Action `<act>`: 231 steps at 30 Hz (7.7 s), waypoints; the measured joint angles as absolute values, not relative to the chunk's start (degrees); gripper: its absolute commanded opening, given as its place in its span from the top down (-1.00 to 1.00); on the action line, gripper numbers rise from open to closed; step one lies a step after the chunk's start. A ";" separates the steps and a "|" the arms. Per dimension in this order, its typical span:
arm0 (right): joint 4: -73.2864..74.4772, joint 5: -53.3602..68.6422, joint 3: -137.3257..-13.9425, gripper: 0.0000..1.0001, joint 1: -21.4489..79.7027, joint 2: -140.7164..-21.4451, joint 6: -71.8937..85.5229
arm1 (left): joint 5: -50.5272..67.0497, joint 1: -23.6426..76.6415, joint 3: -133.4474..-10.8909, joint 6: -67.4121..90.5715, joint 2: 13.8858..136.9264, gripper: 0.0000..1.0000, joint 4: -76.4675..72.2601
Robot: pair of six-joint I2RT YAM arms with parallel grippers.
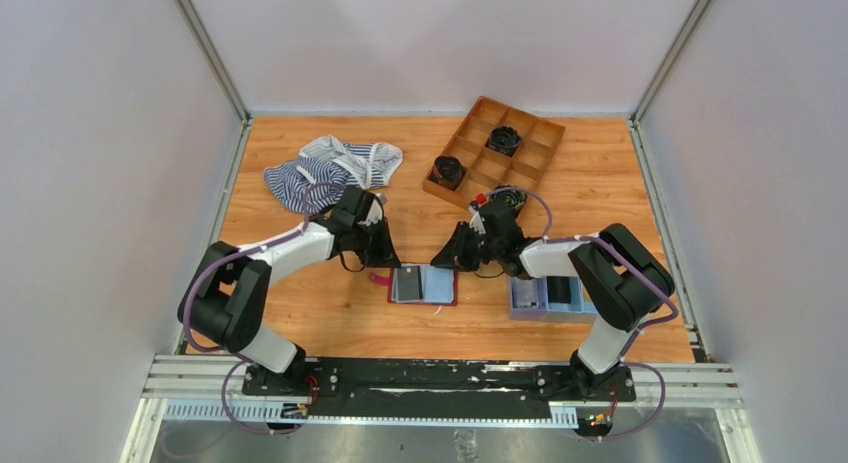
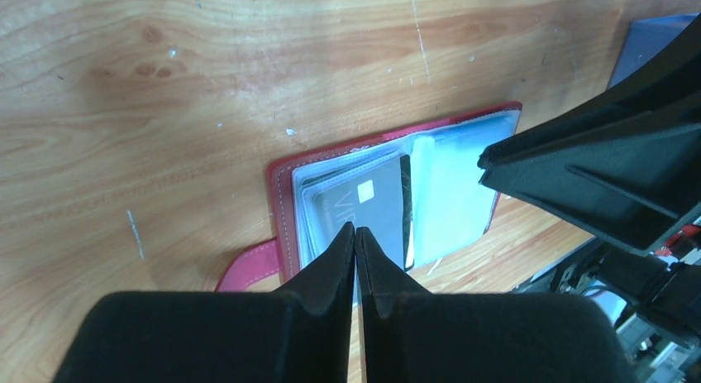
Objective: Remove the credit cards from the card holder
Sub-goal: Remove the credit card from the card holder, then place the credit card in the storage box.
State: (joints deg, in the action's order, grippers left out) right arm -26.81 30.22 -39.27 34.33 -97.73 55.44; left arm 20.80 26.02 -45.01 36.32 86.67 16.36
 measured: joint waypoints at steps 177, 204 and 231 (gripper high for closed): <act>-35.68 35.40 -27.24 0.99 32.23 -95.61 55.07 | 22.22 28.95 -44.03 39.51 93.76 1.00 9.76; -15.25 36.93 -28.77 0.99 27.94 -78.41 43.27 | 21.78 28.97 -47.11 37.41 95.07 1.00 13.52; 44.29 9.65 -58.59 1.00 6.72 -51.79 18.15 | 19.86 28.97 -54.35 32.88 94.13 1.00 19.55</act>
State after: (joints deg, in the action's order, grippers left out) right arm 44.29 9.65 -58.59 6.72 -51.79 18.15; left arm 19.86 28.97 -54.35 32.88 94.13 19.55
